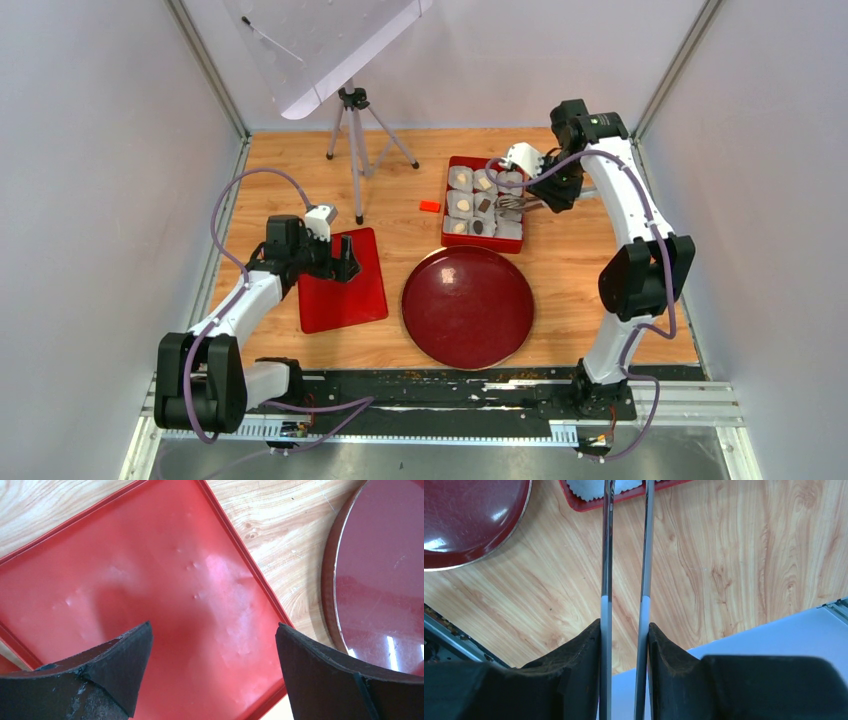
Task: Pack the chocolate
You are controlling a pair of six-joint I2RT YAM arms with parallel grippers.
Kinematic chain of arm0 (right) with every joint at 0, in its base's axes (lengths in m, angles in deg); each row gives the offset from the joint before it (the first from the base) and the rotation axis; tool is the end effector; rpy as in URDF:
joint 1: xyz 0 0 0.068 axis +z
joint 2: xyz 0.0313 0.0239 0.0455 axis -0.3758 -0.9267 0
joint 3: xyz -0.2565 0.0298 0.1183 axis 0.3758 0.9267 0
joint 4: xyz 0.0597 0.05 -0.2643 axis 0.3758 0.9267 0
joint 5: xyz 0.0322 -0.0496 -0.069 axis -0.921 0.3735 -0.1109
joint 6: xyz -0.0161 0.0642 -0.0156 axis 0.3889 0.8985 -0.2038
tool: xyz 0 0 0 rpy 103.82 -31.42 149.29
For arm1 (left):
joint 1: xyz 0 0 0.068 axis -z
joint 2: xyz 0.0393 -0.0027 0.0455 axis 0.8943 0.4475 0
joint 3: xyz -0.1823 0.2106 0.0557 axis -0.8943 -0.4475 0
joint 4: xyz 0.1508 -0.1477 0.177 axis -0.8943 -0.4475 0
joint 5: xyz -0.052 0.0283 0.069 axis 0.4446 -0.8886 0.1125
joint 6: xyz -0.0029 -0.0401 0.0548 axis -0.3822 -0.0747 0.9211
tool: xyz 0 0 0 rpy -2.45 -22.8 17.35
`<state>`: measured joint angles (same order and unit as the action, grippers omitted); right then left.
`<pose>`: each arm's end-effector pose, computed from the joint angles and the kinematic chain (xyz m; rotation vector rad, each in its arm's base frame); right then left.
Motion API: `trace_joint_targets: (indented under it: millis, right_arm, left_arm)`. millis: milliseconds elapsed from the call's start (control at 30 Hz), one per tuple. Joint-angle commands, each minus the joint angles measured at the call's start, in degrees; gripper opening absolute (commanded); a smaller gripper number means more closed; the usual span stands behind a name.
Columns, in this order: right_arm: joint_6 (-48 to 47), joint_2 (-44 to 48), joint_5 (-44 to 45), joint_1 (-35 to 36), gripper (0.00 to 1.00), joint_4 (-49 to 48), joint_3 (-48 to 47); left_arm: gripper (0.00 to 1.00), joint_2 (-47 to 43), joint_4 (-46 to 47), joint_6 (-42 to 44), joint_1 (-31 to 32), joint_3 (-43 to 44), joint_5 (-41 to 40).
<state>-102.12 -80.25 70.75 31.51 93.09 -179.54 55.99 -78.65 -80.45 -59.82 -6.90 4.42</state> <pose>0.3710 0.0689 0.3325 -1.7318 2.3109 0.0223 0.2484 -0.0400 0.1844 0.2687 2.3120 -0.5860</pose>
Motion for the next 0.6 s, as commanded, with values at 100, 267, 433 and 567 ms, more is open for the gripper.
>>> trace_joint_targets:
  millis: [100,267,433,567]
  right_arm:
    - [-2.2,0.1,2.6,0.7,0.08,1.8,-0.4]
    - [-2.1,-0.2,3.5,1.6,0.08,1.7,1.3]
    - [-1.9,-0.8,4.2,2.2,0.09,1.5,2.0]
    - [-1.8,-1.3,5.4,2.6,0.10,1.5,1.8]
  left_arm:
    - [1.00,-0.1,2.5,-0.9,-0.6,0.0,0.4]
    - [1.00,0.0,2.4,-0.9,-0.5,0.1,0.4]
    - [1.00,0.1,2.4,-0.9,-0.6,0.1,0.3]
    - [1.00,0.0,2.4,-0.8,-0.6,0.1,0.2]
